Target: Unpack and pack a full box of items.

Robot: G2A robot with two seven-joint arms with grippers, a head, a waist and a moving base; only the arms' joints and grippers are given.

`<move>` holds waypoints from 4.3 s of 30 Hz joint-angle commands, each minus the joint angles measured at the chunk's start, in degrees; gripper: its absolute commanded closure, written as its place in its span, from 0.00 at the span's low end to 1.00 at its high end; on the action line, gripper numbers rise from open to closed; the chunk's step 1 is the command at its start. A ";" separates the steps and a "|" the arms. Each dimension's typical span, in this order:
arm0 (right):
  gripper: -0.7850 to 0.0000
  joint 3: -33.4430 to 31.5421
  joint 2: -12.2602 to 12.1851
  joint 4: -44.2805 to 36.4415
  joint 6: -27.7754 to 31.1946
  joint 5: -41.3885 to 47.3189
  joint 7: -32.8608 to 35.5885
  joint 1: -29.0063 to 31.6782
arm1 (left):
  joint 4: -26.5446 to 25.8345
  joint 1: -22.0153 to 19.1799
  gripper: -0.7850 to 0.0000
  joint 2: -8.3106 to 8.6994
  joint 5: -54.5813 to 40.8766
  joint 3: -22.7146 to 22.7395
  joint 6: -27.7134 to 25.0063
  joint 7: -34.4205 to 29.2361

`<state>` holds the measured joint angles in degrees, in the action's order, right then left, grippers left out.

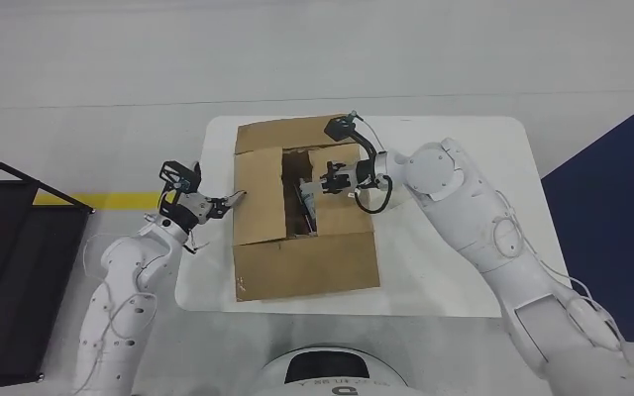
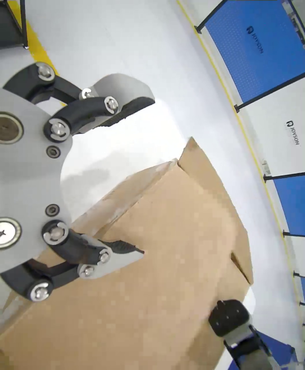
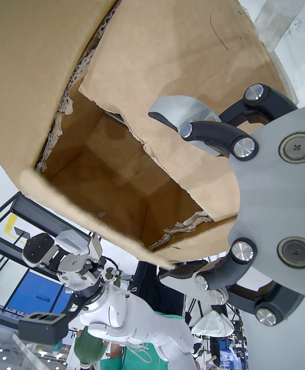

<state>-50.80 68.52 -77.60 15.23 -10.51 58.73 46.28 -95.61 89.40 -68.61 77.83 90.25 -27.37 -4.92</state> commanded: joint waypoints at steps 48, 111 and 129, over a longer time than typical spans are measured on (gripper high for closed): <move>0.00 -15.41 -1.45 17.47 9.48 24.41 -21.23 3.82 | -6.29 3.68 0.00 -0.51 1.66 -3.13 15.10 -1.27; 0.00 -1.55 12.62 54.89 19.32 33.91 -0.44 -19.85 | -3.87 -1.04 0.00 0.52 -14.21 -2.83 11.34 -12.79; 0.00 -5.73 9.24 43.62 22.40 27.44 -7.38 -14.61 | 0.50 -8.69 0.00 0.59 -38.89 -2.65 14.09 -33.85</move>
<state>-56.25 77.96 -33.28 37.69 17.21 51.55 31.26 -95.38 81.16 -68.04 38.92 87.81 -13.45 -38.59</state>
